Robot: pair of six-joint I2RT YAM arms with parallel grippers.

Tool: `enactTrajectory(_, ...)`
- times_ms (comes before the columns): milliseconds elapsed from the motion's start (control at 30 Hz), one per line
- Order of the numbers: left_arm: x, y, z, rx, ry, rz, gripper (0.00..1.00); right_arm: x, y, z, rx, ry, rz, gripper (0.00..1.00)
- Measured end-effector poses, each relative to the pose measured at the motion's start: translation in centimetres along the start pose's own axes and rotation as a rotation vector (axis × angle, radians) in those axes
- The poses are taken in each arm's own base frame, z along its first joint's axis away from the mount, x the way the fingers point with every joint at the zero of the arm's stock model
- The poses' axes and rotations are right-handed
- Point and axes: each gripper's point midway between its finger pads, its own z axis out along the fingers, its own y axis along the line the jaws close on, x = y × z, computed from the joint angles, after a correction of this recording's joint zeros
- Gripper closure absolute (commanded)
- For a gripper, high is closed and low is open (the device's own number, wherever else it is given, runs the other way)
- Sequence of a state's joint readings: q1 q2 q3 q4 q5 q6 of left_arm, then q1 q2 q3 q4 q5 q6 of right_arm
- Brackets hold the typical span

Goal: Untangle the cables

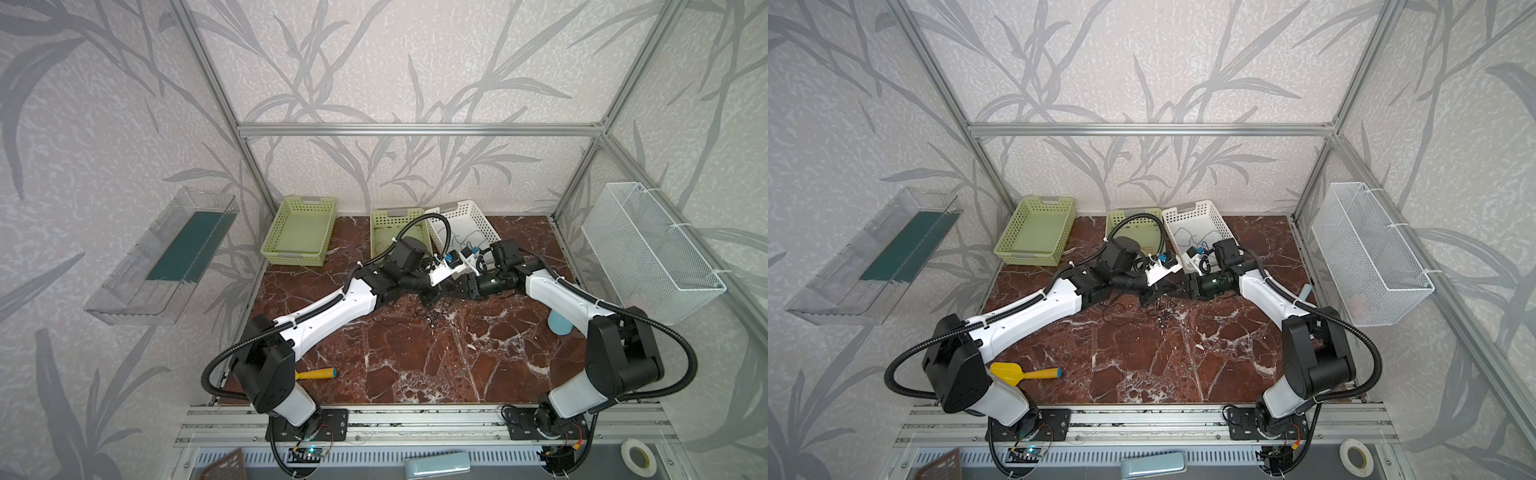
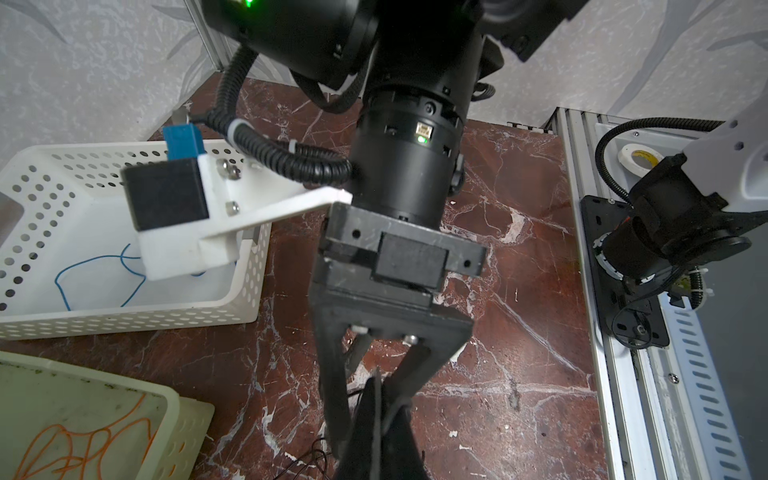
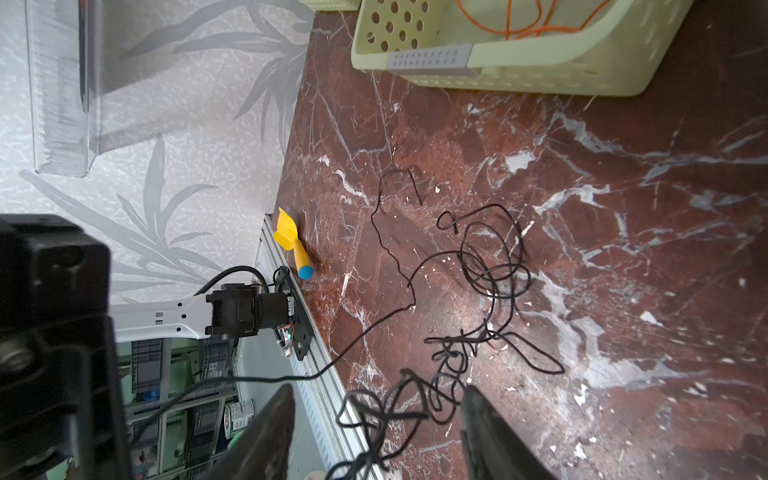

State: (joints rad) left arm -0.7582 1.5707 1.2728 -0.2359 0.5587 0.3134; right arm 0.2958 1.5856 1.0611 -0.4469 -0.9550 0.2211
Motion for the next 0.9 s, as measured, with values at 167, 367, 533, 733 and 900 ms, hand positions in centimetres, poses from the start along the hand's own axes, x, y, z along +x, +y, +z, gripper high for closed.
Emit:
enactTrajectory(167,-0.1,0.0,0.0,0.000,-0.002,0.008,1.00,0.2,-0.4,0.5,0.002,0.015,-0.001,0.71)
enactTrajectory(367,-0.2,0.3,-0.2,-0.019,0.000,0.012,1.00,0.0,-1.6,0.4,0.046,0.007,0.023,0.98)
enactTrajectory(533,-0.4,0.5,-2.4,-0.107,-0.017,0.023,1.00,-1.5,-3.9,-2.1,0.112,-0.077,0.061,1.00)
enactTrajectory(733,0.4,1.1,-5.6,-0.238,-0.029,0.018,1.00,-2.8,-3.4,-5.2,0.118,-0.169,0.033,1.00)
enactTrajectory(900,0.5,2.8,-8.0,-0.339,-0.046,0.003,1.00,-3.2,-3.6,-6.4,0.151,-0.201,0.008,1.00)
